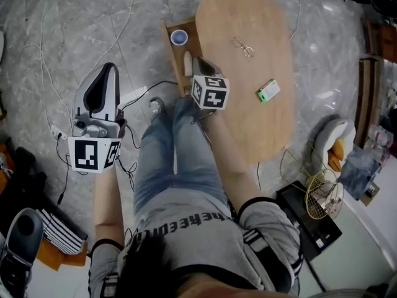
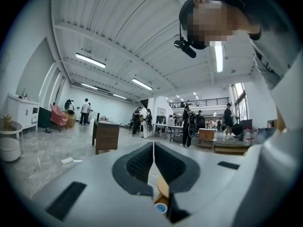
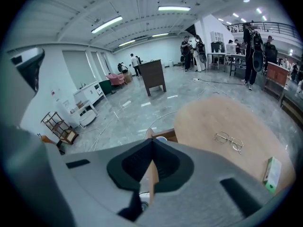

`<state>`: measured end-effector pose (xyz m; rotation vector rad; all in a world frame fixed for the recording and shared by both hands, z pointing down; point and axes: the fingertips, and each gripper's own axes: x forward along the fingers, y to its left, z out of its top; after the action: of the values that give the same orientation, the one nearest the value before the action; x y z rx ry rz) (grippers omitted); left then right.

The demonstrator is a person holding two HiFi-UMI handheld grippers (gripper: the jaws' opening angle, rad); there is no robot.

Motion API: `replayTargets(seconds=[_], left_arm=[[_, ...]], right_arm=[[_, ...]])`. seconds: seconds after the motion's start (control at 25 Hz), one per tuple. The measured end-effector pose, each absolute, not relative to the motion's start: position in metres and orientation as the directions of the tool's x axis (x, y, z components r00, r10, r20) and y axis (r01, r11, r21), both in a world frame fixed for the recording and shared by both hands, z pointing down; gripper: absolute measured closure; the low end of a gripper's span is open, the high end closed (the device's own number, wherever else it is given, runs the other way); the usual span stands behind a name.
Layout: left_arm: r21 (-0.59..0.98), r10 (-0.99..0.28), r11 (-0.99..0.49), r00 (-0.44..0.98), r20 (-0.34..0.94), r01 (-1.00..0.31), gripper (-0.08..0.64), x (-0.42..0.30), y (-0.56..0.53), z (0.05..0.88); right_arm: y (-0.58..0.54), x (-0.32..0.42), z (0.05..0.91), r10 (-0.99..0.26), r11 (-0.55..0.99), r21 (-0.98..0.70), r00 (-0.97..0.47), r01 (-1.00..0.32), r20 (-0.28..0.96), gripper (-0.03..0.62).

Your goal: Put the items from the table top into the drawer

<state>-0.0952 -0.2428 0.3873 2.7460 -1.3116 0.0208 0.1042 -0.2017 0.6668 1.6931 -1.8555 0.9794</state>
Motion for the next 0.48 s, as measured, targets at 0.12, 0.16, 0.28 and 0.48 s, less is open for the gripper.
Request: replayTargets(seconds=[0.12,0.16,0.28,0.48], left_arm=[[0.081,-0.763,-0.639,0.643,0.056,-0.765,0.548,-0.095,-0.234,0.378],[0.082,-0.760,-0.642,0.647,0.056,-0.762,0.548,-0.094,-0.232,0.375],[0.085,-0.754,-0.651,0.655,0.051,-0.755,0.548,-0.092,-0.227,0.365],[0.086,-0.739,-0.667,0.672,0.047,-0.740,0.548,-0.089,-0.220,0.349]], right_arm=[[-0.191,0.102,0.642,-0.690,0.004,-0.220,-0.162,-0.975,0.705,0.589],[-0.188,0.101,0.634,-0.697,0.007,-0.222,-0.164,-0.975,0.698,0.589],[-0.178,0.101,0.610,-0.719,0.019,-0.218,-0.165,-0.976,0.675,0.589],[-0.167,0.098,0.566,-0.761,0.047,-0.197,-0.163,-0.979,0.628,0.589]])
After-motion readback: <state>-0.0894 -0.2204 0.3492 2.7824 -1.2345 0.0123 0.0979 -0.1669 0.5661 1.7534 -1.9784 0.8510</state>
